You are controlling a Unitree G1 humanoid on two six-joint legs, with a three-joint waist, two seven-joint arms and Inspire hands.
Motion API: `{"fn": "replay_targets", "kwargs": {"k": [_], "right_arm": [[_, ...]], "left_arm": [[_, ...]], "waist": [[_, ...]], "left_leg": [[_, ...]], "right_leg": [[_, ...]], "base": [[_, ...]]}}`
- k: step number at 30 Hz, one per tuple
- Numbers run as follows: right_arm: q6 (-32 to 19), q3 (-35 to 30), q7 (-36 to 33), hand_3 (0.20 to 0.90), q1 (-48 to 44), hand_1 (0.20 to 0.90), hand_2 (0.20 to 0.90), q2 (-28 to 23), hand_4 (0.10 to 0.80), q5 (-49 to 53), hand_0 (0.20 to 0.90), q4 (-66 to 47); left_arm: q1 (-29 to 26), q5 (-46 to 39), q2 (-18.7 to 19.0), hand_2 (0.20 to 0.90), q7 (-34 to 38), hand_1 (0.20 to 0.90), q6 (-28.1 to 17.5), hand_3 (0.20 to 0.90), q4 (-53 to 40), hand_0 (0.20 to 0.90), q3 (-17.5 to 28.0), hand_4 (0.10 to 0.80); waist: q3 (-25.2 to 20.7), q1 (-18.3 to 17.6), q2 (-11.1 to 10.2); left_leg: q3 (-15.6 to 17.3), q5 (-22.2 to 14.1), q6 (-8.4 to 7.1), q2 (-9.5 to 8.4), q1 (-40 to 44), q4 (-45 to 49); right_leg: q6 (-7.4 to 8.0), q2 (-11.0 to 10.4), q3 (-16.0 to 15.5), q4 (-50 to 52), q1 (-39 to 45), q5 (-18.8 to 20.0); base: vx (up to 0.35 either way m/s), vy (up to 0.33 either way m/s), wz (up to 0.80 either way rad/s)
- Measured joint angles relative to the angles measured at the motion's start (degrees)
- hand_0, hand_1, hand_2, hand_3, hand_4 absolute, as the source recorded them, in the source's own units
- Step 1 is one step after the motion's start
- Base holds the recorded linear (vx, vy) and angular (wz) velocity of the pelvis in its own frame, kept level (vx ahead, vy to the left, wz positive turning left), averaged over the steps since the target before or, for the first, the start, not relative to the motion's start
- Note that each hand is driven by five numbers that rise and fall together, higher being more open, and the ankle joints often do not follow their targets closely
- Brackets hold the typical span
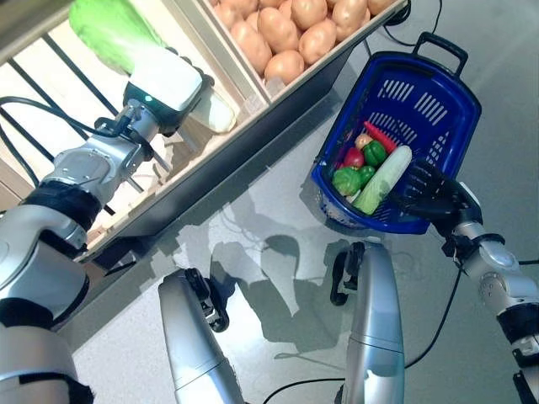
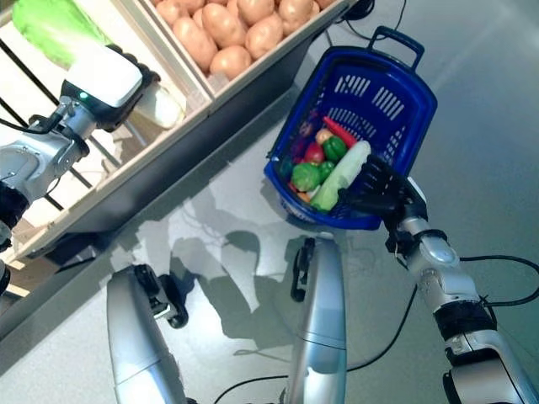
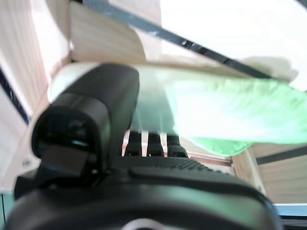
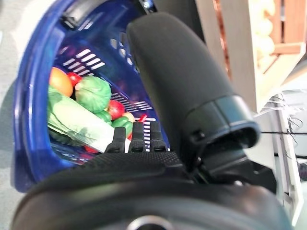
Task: Put vegetables into the basket
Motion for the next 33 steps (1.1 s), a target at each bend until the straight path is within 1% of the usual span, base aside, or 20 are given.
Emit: {"fn": "replay_targets", "kwargs": {"k": [3, 4, 6, 8, 10, 11, 14, 16, 17, 20, 24, 26, 27, 28, 31, 32, 33], "right_arm": [[0.0, -0.27, 0.0, 0.9, 0.11, 0.9, 0.9, 0.12, 0.8, -0.09, 0.9, -0.14], [0.0, -0.31, 0.0, 0.9, 0.11, 0.9, 0.9, 0.24, 0.8, -0.15, 0.9, -0.15], [0.01, -0.55, 0.0, 0.9, 0.1, 0.9, 0.9, 1.1, 0.8, -0.29, 0.9, -0.15], [0.01, -0.59, 0.0, 0.9, 0.29, 0.9, 0.9, 2.17, 0.8, -0.33, 0.9, -0.19], [0.02, -0.9, 0.01, 0.9, 0.39, 0.9, 0.9, 2.69, 0.8, -0.42, 0.9, -0.19], [0.06, -2.11, 0.0, 0.9, 0.69, 0.9, 0.9, 3.63, 0.8, -0.86, 0.9, -0.19], [0.11, -2.36, -0.02, 0.9, 1.54, 0.9, 0.9, 3.99, 0.8, -0.88, 0.9, -0.18], [0.12, -2.51, -0.02, 0.9, 1.98, 0.9, 0.9, 4.34, 0.8, -0.9, 0.9, -0.1], [0.12, -2.54, -0.02, 0.9, 2.09, 0.9, 0.9, 4.65, 0.8, -0.95, 0.9, -0.04], [0.12, -2.56, -0.02, 0.9, 2.64, 0.9, 0.9, 5.13, 0.8, -1.26, 0.9, 0.04], [0.12, -2.62, -0.01, 0.9, 2.9, 0.9, 0.9, 5.95, 0.8, -2.37, 0.9, 0.05], [0.12, -2.61, -0.02, 0.9, 2.95, 0.9, 0.9, 6.46, 0.8, -2.39, 0.9, 0.05], [0.12, -2.6, -0.01, 0.9, 3.01, 0.9, 0.9, 6.81, 0.8, -2.39, 0.9, 0.05], [0.12, -2.6, -0.01, 0.9, 3.0, 0.9, 0.9, 7.23, 0.8, -2.42, 0.9, 0.03], [0.12, -2.66, 0.02, 0.9, 2.79, 0.9, 0.9, 7.66, 0.8, -2.95, 0.9, -0.1], [0.12, -2.74, 0.03, 0.9, 2.82, 0.9, 0.9, 7.69, 0.8, -3.68, 0.9, -0.1], [0.12, -2.84, 0.04, 0.9, 2.83, 0.9, 0.9, 7.7, 0.8, -4.62, 0.9, -0.12]], "left_arm": [[0.48, -1.24, 0.0, 0.3, -0.54, 0.3, -1.99, 0.3, -0.27, 0.3, 0.07, 0.4], [1.35, -1.31, 0.02, 0.3, -0.73, 0.3, -2.41, 0.3, -0.29, 0.3, 0.15, 0.4], [3.91, -1.34, 0.03, 0.3, -0.94, 0.3, -3.22, 0.3, -0.3, 0.3, 0.79, 0.4], [7.22, -1.89, 0.02, 0.3, -1.04, 0.3, -3.76, 0.3, -0.29, 0.3, 2.76, 0.4], [8.88, -1.86, 0.02, 0.3, -1.74, 0.3, -4.13, 0.3, -0.2, 0.3, 2.82, 0.4], [10.6, -1.93, 0.02, 0.3, -1.74, 0.3, -4.71, 0.3, -0.04, 0.3, 3.61, 0.4], [14.6, -3.43, 0.05, 0.3, -2.7, 0.3, -6.38, 0.3, 0.15, 0.3, 3.54, 0.4], [16.72, -5.41, 0.01, 0.3, -2.99, 0.3, -7.21, 0.3, 0.88, 0.3, 3.55, 0.4], [17.8, -5.71, -0.01, 0.3, -3.04, 0.3, -7.56, 0.3, 1.14, 0.3, 3.53, 0.4], [20.69, -6.35, -0.07, 0.3, -3.1, 0.3, -9.4, 0.3, 2.51, 0.3, 3.43, 0.4], [22.19, -6.63, -0.05, 0.3, -3.13, 0.3, -10.46, 0.3, 2.69, 0.3, 3.47, 0.4], [22.58, -8.49, -0.51, 0.3, -3.1, 0.3, -11.02, 0.3, 2.92, 0.3, 3.89, 0.4], [22.93, -8.68, -0.79, 0.3, -3.01, 0.3, -11.15, 0.3, 2.94, 0.3, 4.64, 0.4], [23.17, -8.71, -0.9, 0.3, -2.97, 0.3, -11.26, 0.3, 2.94, 0.3, 5.2, 0.4], [24.72, -8.7, -1.3, 0.3, -2.91, 0.3, -11.18, 0.3, 2.96, 0.3, 9.01, 0.4], [24.86, -8.66, -1.3, 0.665, -2.91, 0.665, -11.04, 0.665, 2.97, 0.665, 10.02, 0.643], [24.89, -8.66, -1.3, 0.9, -2.88, 0.9, -10.99, 0.9, 2.97, 0.9, 10.61, 0.8]], "waist": [[-0.43, -0.01, 0.09], [-1.33, -0.05, 0.1], [-1.6, -0.04, 0.05], [-2.81, -0.23, 0.1], [-2.96, -0.47, 0.12], [-2.97, -0.75, 0.12], [-4.32, -1.2, 0.27], [-4.74, -1.5, 0.13], [-4.88, -1.72, 0.07], [-5.18, -1.92, 0.0], [-5.25, -1.72, -0.1], [-5.28, -1.14, -0.17], [-5.28, -1.15, -0.17], [-5.27, -1.12, -0.19], [-5.28, -0.44, -0.23], [-5.28, -0.39, -0.23], [-5.28, -0.41, -0.24]], "left_leg": [[0.12, -0.28, -0.19, 0.17, 2.01, -0.14], [0.34, -0.47, -0.32, 0.28, 2.34, -0.27], [0.57, -1.03, -0.5, 0.84, 4.66, -0.71], [0.71, -1.33, -0.74, 1.35, 6.04, -1.43], [0.88, -1.34, -0.76, 1.52, 7.48, -2.39], [1.32, -1.34, -0.76, 1.63, 8.94, -3.24], [2.73, -1.36, -0.68, 2.11, 11.93, -5.61], [3.82, -1.32, -0.65, 2.2, 14.29, -7.65], [4.0, -1.21, -0.5, 2.23, 15.51, -8.62], [6.05, -1.08, -0.5, 2.09, 19.77, -12.41], [7.53, -0.23, -0.98, 1.85, 24.97, -17.67], [8.6, 0.39, -1.37, 1.63, 29.05, -21.59], [8.88, 0.8, -1.61, 1.44, 30.72, -23.26], [9.15, 1.32, -2.18, 1.24, 32.63, -25.08], [9.92, 1.36, -2.29, 1.49, 36.69, -27.43], [9.98, 1.31, -2.23, 1.63, 36.97, -27.27], [9.98, 1.26, -2.15, 1.68, 36.97, -27.11]], "right_leg": [[0.11, -0.11, -0.07, 0.09, 1.68, -0.22], [0.12, -0.14, -0.06, 0.07, 1.76, -0.42], [0.07, -0.19, -0.39, -0.24, 3.92, -0.84], [-0.02, -0.16, -1.09, -1.11, 5.25, -1.0], [-0.03, -0.3, -1.69, -2.13, 6.88, -1.0], [-0.03, -0.4, -1.94, -2.96, 8.28, -1.0], [0.07, -0.47, -2.44, -5.34, 10.93, -0.95], [0.24, -0.52, -3.06, -7.3, 13.17, -0.82], [0.33, -0.53, -3.19, -8.15, 14.14, -0.76], [0.53, -0.52, -4.0, -11.61, 17.91, -0.65], [0.39, -0.71, -5.8, -16.0, 23.25, -0.36], [0.7, -0.97, -7.13, -19.05, 27.29, -0.21], [0.74, -0.95, -7.64, -20.4, 28.99, -0.17], [0.84, -0.94, -8.1, -21.8, 30.93, -0.12], [1.03, -1.04, -8.29, -23.41, 34.25, -0.27], [1.07, -1.17, -8.41, -23.25, 34.67, -0.55], [1.02, -1.24, -8.52, -23.15, 34.72, -0.59]], "base": [[0.107, 0.017, -0.02], [0.11, 0.032, -0.04], [0.113, 0.03, -0.08], [0.124, 0.024, -0.1], [0.115, 0.023, -0.03], [0.059, 0.026, 0.0], [0.058, 0.039, -0.03], [0.035, 0.034, -0.03], [0.027, 0.019, -0.04], [0.06, 0.013, -0.02], [0.06, 0.01, 0.06], [0.133, 0.0, 0.07], [0.14, 0.004, 0.11], [0.149, -0.001, 0.07], [0.17, -0.022, -0.01], [0.105, -0.018, 0.01], [0.083, -0.009, 0.03]]}}
